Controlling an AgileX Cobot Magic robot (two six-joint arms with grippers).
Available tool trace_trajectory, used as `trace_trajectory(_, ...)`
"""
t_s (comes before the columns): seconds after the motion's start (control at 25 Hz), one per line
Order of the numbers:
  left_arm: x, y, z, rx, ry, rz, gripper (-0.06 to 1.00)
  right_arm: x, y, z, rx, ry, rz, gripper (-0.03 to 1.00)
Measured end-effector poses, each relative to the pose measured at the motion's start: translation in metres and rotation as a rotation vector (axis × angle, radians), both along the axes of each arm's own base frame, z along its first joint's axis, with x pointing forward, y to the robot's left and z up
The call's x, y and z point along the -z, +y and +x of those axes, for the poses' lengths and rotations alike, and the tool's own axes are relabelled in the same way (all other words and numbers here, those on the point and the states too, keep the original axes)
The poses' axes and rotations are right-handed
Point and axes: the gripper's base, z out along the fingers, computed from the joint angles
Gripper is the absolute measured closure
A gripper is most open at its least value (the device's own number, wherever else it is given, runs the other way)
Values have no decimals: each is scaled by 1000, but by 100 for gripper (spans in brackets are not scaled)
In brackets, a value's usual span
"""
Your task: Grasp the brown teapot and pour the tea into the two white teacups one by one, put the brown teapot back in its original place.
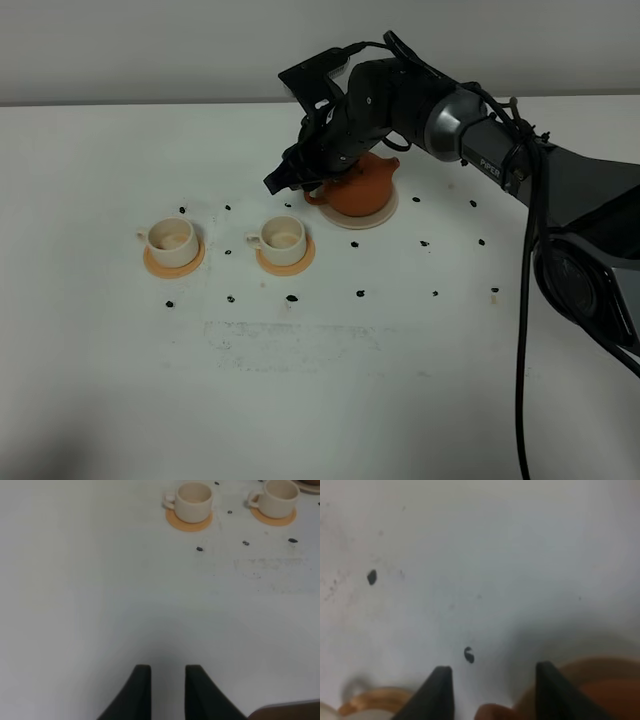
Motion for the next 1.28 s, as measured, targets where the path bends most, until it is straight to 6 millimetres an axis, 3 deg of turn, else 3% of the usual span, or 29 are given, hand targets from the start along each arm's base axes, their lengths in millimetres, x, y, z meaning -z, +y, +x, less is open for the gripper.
trace_trajectory(1.28, 0, 0, 0, 0, 0, 0, 78, -8, -2, -5, -19, 28, -32, 60)
